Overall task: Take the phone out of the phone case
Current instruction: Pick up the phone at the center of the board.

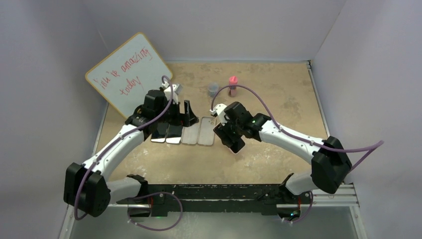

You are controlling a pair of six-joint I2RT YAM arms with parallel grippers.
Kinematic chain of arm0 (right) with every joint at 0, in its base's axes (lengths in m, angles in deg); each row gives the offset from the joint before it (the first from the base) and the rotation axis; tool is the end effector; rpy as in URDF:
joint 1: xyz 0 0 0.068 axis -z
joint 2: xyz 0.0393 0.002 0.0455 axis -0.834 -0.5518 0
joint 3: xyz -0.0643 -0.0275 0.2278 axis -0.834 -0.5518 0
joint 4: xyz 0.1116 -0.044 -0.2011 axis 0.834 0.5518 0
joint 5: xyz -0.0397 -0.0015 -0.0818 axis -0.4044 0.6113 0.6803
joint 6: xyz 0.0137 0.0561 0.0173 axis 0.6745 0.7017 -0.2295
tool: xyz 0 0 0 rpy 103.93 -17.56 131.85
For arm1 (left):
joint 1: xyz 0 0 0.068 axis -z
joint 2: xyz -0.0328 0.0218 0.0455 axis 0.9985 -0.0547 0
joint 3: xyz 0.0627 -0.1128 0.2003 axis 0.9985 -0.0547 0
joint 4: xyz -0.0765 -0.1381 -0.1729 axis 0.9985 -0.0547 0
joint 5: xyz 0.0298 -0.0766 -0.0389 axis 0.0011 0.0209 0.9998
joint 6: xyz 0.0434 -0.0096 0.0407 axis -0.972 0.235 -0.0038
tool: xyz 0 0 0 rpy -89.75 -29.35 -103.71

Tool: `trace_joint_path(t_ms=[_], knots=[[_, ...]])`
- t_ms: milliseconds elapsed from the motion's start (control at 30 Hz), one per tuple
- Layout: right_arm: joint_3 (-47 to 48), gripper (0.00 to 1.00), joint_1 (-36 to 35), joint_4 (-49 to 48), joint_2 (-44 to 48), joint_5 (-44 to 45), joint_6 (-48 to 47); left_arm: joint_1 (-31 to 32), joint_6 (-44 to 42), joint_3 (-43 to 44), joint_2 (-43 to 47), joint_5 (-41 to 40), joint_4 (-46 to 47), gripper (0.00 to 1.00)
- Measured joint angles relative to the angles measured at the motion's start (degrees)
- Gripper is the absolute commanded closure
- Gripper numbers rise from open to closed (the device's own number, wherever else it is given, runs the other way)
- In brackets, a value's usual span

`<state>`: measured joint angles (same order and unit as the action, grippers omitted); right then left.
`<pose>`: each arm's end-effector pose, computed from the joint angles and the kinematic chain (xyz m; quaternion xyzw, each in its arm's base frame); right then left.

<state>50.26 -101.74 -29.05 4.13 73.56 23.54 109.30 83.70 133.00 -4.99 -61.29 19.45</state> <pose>0.2046 0.2041 0.2125 -0.3763 0.8591 0.1118 0.3285 0.2249 -0.1079 0.2524 0.0791 0.8703 -0.3051 0.3784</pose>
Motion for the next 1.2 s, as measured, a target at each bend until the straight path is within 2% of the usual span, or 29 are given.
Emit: trace_joint_path(t_ms=[167, 433, 667, 933, 1100, 1133, 1200], knots=[[-0.2, 0.82, -1.0, -1.6, 2.0, -5.0, -7.7, -0.2, 6.0, -0.6, -4.5, 13.3, 3.9, 0.15], [-1.0, 0.82, -4.2, -4.9, 6.1, -12.7, -18.8, 0.2, 9.9, -0.6, -8.9, 24.2, 8.0, 0.19], [-0.7, 0.84, -6.5, -4.2, 4.6, -13.5, -25.8, 2.4, 11.5, -0.8, -11.8, 29.0, 10.2, 0.24], [0.3, 0.85, -6.6, -5.0, 4.3, -13.0, -28.1, 4.0, 12.3, -4.5, -11.8, 30.2, 12.9, 0.29], [0.7, 0.84, -6.6, -6.2, 4.3, -12.7, -28.3, 4.8, 14.2, -7.3, -12.3, 30.6, 15.5, 0.48], [0.7, 0.82, -6.6, -6.6, 4.3, -12.6, -28.3, 4.9, 14.6, -7.6, -12.5, 30.7, 16.3, 0.56], [0.7, 0.75, -6.6, -7.5, 4.3, -12.3, -28.3, 5.0, 15.3, -7.8, -12.6, 31.1, 17.7, 0.78]])
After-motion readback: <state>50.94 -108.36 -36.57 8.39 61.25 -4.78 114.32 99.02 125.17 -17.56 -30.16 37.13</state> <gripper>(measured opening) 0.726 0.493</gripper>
